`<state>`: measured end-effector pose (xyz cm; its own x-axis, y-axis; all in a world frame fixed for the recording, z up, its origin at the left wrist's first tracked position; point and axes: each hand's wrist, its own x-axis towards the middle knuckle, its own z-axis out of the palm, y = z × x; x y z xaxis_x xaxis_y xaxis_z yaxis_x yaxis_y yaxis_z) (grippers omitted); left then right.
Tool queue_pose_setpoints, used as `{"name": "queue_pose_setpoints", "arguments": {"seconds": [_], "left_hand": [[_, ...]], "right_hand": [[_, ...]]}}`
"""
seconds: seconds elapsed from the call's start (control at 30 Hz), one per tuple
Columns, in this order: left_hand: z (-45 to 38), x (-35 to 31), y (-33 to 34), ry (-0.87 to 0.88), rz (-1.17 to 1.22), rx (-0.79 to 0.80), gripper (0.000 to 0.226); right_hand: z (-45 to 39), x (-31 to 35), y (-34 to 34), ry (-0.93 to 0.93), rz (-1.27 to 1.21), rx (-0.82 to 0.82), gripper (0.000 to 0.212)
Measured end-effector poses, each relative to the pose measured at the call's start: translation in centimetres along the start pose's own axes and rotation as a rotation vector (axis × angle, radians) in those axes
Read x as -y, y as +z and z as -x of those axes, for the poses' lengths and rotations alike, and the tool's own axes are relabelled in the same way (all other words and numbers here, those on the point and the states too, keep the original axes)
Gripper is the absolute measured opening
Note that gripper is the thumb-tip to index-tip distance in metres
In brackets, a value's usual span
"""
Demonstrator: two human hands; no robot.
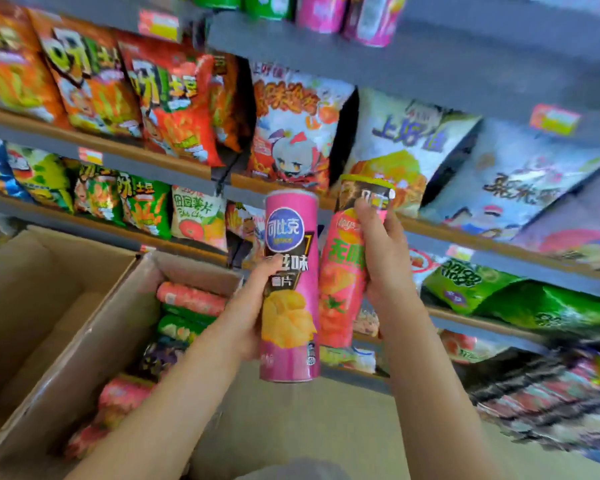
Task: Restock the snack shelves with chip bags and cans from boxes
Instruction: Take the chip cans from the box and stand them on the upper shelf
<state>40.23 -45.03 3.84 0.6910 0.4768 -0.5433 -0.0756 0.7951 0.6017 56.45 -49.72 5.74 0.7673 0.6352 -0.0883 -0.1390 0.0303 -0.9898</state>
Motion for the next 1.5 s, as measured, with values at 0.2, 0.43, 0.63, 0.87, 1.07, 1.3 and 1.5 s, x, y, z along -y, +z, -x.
{"name": "queue_pose_setpoints", "arguments": {"seconds": [0.2,0.43,0.63,0.87,1.07,1.3,1.5], "left_hand": [[2.1,-4.6,11.7,0.246,-0.141,0.175,0.05],[4.6,-10.5,22.5,0.495,-0.465,0.405,0.033],[-0.9,-16.5,27.6,0.957,-0.601,0.308,0.032],[-8.9,-18.0,31.0,1.152,-0.705,0.012,0.048],[-13.4,-18.4,30.7,1.244,-0.978,-0.176,0.072],[-15.0,-18.8,30.6,1.232,-0.939,-0.202,0.055],[-16.4,-18.6,30.2,1.203,-0.847,-0.258,0.077]], "right_hand": [[1.5,8.1,-4.8,-0.322,0.085,0.011,0.046],[-0.7,17.6,-8.2,-0.635,0.051,-0.06,0.039],[-7.9,22.6,-10.9,-0.744,0.089,-0.242,0.047],[-15.6,23.2,-11.5,-0.657,0.212,-0.235,0.06],[-17.8,21.7,-11.1,-0.596,0.311,-0.171,0.057],[-18.2,21.2,-11.1,-0.547,0.436,-0.057,0.059],[-18.4,21.1,-11.2,-0.525,0.415,-0.034,0.06]]}}
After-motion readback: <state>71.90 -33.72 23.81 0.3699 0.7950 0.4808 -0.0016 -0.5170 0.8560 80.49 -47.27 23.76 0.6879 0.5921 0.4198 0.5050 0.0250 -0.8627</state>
